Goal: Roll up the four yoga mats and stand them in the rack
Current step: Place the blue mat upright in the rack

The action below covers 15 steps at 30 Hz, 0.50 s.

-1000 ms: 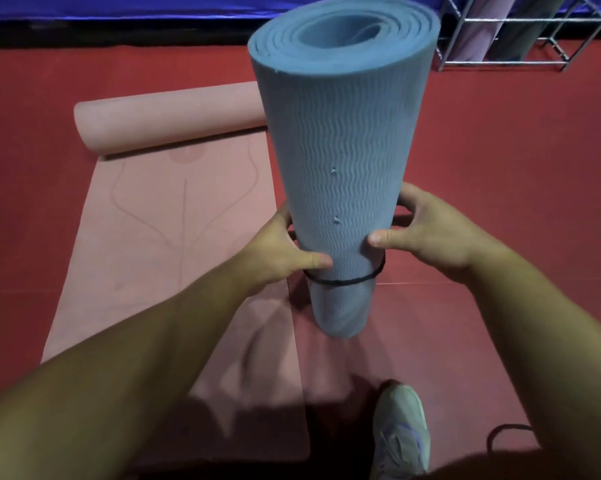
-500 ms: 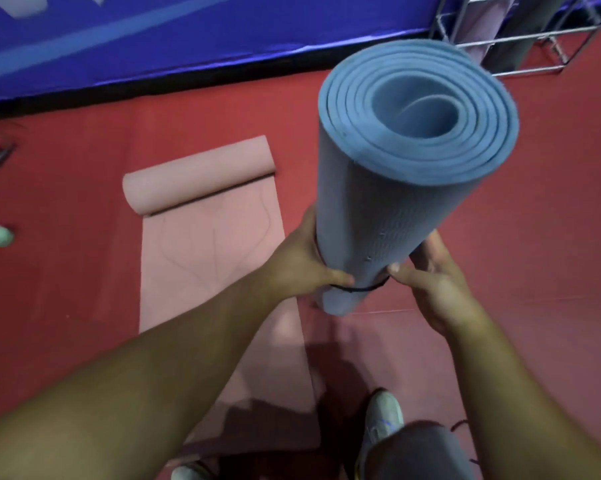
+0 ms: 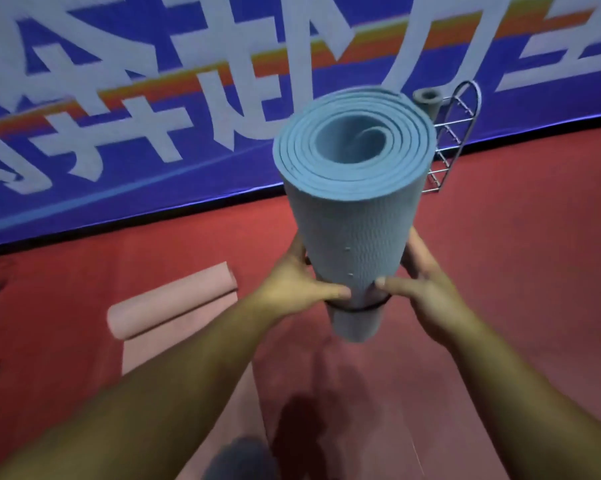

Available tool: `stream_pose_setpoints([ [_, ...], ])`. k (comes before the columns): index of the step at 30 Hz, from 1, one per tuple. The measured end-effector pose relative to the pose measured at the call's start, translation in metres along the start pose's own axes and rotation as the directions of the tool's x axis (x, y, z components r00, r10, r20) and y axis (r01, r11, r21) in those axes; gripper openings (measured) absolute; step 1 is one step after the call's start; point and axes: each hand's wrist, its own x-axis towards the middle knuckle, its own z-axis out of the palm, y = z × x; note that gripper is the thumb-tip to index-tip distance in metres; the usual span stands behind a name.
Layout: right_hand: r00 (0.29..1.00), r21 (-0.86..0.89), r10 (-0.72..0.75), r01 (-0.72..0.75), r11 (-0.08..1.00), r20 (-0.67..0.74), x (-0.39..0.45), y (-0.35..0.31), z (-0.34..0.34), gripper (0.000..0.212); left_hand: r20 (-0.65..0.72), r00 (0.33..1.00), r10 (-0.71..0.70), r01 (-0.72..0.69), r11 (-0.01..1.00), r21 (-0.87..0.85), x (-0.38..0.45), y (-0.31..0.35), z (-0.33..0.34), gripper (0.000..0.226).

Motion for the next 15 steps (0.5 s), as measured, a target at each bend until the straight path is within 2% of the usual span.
stream_pose_setpoints([
  [6,1.0,-0.08,0.018,-0.018,0.997,-0.004,0.071,-0.002,-0.023,0.107,-0.054,0.998,-0.025,0.029,0.997,0.076,0.073,0.0,-0.016,0.083],
  [9,0.997,-0.142,0.079,-0.08,0.987,-0.015,0.112,0.02,-0.045,0.103,-0.062,0.998,-0.015,0.017,0.999,0.032,0.125,-0.011,-0.012,0.08],
  [12,0.994,-0.185,0.099,-0.108,0.977,-0.054,0.172,0.037,-0.076,0.096,-0.035,0.998,-0.053,0.053,0.999,0.002,0.206,-0.025,-0.005,0.082],
  [15,0.99,-0.222,0.111,-0.128,0.967,-0.086,0.251,0.041,-0.113,0.101,0.002,0.996,-0.093,0.093,0.996,-0.007,0.301,-0.027,0.002,0.081],
])
